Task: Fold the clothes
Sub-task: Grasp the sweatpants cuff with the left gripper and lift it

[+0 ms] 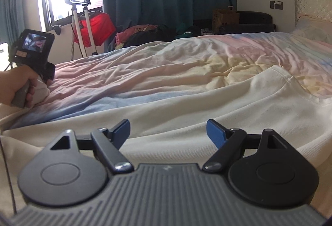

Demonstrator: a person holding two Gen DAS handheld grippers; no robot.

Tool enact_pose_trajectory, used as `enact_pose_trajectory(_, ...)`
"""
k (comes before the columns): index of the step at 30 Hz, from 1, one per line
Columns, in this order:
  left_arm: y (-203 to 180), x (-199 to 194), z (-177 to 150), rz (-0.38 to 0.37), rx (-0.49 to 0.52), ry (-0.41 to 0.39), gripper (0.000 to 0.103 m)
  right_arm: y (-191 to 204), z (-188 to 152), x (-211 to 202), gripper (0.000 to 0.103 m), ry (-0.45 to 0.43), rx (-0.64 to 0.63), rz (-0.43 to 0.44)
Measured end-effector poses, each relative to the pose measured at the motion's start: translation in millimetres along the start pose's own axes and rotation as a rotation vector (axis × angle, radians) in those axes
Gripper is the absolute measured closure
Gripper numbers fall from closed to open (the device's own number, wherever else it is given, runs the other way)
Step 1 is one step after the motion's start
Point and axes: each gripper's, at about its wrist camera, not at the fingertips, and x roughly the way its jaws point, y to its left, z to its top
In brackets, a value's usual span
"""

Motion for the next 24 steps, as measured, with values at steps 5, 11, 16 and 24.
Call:
enact_pose_trajectory(5, 61, -83, 6, -0.293, -0.053, -0.205, 0.095, 0, 0, -9, 0.021, -0.022, -0.012, -0.015)
enact_pose_trajectory(11, 217, -168, -3, -0.614, -0.366, -0.487, 0.095, 2, 5, -28, 0.021, -0.060, -0.028, -0.035)
enact_pose_trajectory(16, 273, -133, -38, -0.314, -0.415, -0.347, 0.092, 10, 5, -35, 0.021, -0.080, -0.052, -0.006)
enact_pose_trajectory(24, 297, -137, -115, -0.078, -0.454, -0.160, 0.031, 26, -6, -37, 0.021, -0.080, -0.104, 0.103)
